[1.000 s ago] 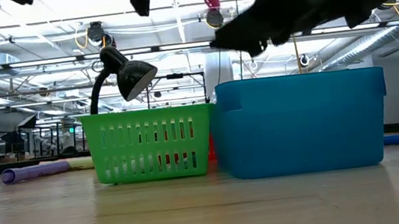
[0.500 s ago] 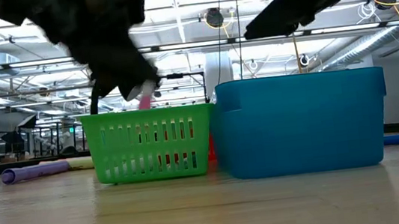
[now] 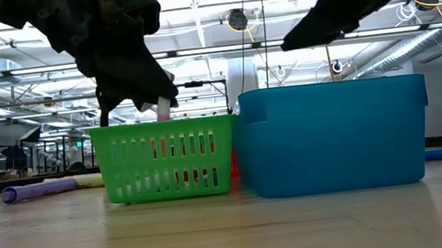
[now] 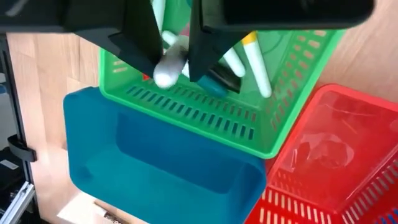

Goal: Pick & Place Markers
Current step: Put the small pink highlighter pen into the green bin, then put the small black highlighter pen into the green bin

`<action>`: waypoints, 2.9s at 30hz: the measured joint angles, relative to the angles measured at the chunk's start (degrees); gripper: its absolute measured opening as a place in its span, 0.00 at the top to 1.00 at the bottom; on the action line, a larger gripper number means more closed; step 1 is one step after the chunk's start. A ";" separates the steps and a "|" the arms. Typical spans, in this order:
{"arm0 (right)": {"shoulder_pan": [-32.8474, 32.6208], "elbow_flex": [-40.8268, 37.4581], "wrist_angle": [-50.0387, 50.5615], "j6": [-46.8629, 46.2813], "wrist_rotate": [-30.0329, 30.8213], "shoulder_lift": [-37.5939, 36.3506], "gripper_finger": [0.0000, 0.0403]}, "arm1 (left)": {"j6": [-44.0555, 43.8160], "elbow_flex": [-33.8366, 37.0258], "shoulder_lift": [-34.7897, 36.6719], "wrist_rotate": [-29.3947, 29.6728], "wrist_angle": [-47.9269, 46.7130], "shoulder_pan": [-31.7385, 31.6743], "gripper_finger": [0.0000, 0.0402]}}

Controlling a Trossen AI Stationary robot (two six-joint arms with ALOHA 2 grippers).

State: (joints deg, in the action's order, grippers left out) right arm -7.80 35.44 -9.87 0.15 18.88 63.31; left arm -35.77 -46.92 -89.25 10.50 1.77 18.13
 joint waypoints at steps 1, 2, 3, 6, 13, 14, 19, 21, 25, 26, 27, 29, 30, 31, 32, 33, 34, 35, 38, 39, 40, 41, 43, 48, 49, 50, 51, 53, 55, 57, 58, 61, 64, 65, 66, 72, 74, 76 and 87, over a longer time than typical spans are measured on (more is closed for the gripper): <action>0.00 0.00 -0.02 0.02 1.13 0.00 0.52 | 0.00 0.00 0.00 -0.01 0.01 0.00 0.78; 0.00 0.00 -0.04 0.02 2.09 0.00 0.52 | 0.00 0.00 0.00 -0.02 0.03 0.00 0.75; 0.03 0.00 -0.02 0.02 2.70 0.00 0.52 | -0.08 0.00 0.00 -0.02 0.01 0.00 0.72; 0.03 0.00 0.47 0.00 4.44 0.00 0.52 | 0.02 0.00 0.00 -0.02 0.01 0.00 0.61; 1.06 0.00 8.40 -1.94 19.01 0.00 0.53 | 6.21 0.00 0.00 0.00 0.59 -0.05 0.42; 2.04 0.00 10.68 -3.12 20.21 0.00 0.53 | 7.08 0.00 0.00 0.02 1.28 -0.07 0.40; 10.29 -2.61 16.91 -8.42 20.32 0.00 0.53 | 10.36 0.00 0.00 0.02 5.80 -0.07 0.36; 14.48 -4.76 17.01 -9.61 20.05 0.00 0.53 | 10.49 0.00 0.00 0.02 6.30 -0.07 0.36; 23.88 -8.62 17.05 -12.92 19.59 0.02 0.54 | 10.60 0.00 0.00 0.02 6.24 -0.04 0.36; 26.24 -9.38 17.02 -14.00 18.64 0.00 0.54 | 10.60 0.00 0.00 0.02 6.24 -0.07 0.36; 28.46 -10.07 17.00 -15.09 17.60 0.00 0.54 | 10.60 0.00 0.00 0.02 6.22 -0.07 0.36; 32.57 -11.28 17.05 -16.82 14.73 0.00 0.55 | 10.60 0.00 0.00 0.02 6.22 -0.07 0.35; 34.38 -11.80 17.01 -17.38 13.23 0.00 0.55 | 10.80 0.00 0.00 0.02 6.22 -0.07 0.35; 36.11 -12.25 16.96 -17.80 11.88 0.00 0.56 | 11.32 0.00 0.00 0.03 6.22 -0.07 0.35; 37.77 -12.76 16.85 -18.06 10.53 0.00 0.56 | 11.75 0.00 0.00 0.03 6.22 -0.07 0.35; 39.24 -13.29 16.59 -18.14 9.26 0.00 0.56 | 11.90 0.00 0.00 0.04 6.23 -0.07 0.35; 40.66 -13.91 16.09 -18.15 7.89 0.00 0.56 | 11.91 0.00 0.00 0.04 6.24 -0.07 0.36; 41.99 -14.63 15.06 -18.08 6.52 0.00 0.55 | 11.91 0.00 0.00 0.04 6.24 -0.07 0.36; 45.44 -17.03 11.22 -17.49 2.70 0.02 0.55 | 11.93 0.00 0.00 0.04 6.24 -0.07 0.36; 46.40 -17.79 10.06 -17.41 1.35 0.02 0.55 | 11.95 0.00 0.00 0.04 6.24 -0.07 0.36; 47.28 -18.54 8.92 -17.24 -0.07 0.02 0.55 | 11.96 0.00 0.00 0.04 6.24 -0.06 0.36; 48.06 -19.24 7.72 -16.82 -1.32 0.01 0.55 | 11.96 0.00 0.00 0.05 6.24 -0.07 0.36; 49.27 -20.15 5.94 -15.83 -4.11 -0.07 0.55 | 12.13 0.00 0.00 0.07 6.26 -0.07 0.36; 50.16 -22.17 2.95 -12.66 -5.35 -0.09 0.55 | 12.31 0.00 0.00 0.13 6.28 -0.11 0.36; 50.19 -22.40 2.72 -12.20 -5.76 -0.09 0.55 | 12.58 0.00 0.00 0.13 6.31 -0.11 0.36; 50.19 -22.53 2.65 -11.69 -6.39 -0.09 0.55 | 12.81 0.00 0.00 0.13 6.46 -0.11 0.36; 50.16 -22.59 2.64 -11.27 -6.74 -0.09 0.55 | 12.89 0.00 0.00 0.13 6.62 -0.11 0.36; 50.16 -22.63 2.67 -10.78 -6.78 -0.06 0.55 | 13.00 0.00 0.00 0.13 7.05 -0.11 0.36; 50.16 -22.73 3.29 -11.45 -7.65 0.00 0.55 | 13.03 0.00 0.00 0.13 7.19 -0.11 0.36; 50.14 -22.71 3.35 -11.61 -8.36 0.02 0.55 | 13.03 0.00 0.00 0.13 7.12 -0.11 0.36; 50.21 -22.71 3.65 -11.62 -9.34 -0.02 0.55 | 13.04 0.00 0.00 0.13 7.11 -0.11 0.36; 50.22 -22.69 4.32 -11.28 -12.55 -0.04 0.55 | 13.05 0.00 0.00 0.13 7.11 -0.11 0.36; 50.11 -22.71 3.61 -11.94 -11.44 0.00 0.55 | 13.05 0.00 0.00 0.13 7.11 -0.11 0.36; 50.10 -22.71 3.35 -12.65 -10.55 0.00 0.55 | 13.06 0.00 0.00 0.13 7.11 -0.11 0.36; 50.03 -22.71 3.07 -13.10 -9.91 0.03 0.55 | 13.05 0.00 0.00 0.13 7.11 -0.11 0.36; 50.06 -22.80 0.96 -9.61 -11.47 0.46 0.55 | 13.09 0.00 0.00 0.13 7.09 -0.11 0.36; 50.01 -22.80 0.04 -7.82 -11.94 1.27 0.57 | 13.19 0.00 0.00 0.13 7.09 -0.11 0.36; 50.06 -22.76 -1.07 -6.45 -13.17 2.53 0.59 | 13.46 0.00 0.00 0.13 7.12 -0.11 0.36; 50.08 -22.58 -6.94 -5.45 -14.20 9.68 0.72 | 13.60 0.00 0.00 0.11 7.40 -0.11 0.36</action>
State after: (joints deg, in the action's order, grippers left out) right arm 42.28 12.86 -16.81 -5.30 4.68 72.99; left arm -22.17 -46.92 -89.25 10.61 9.17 18.02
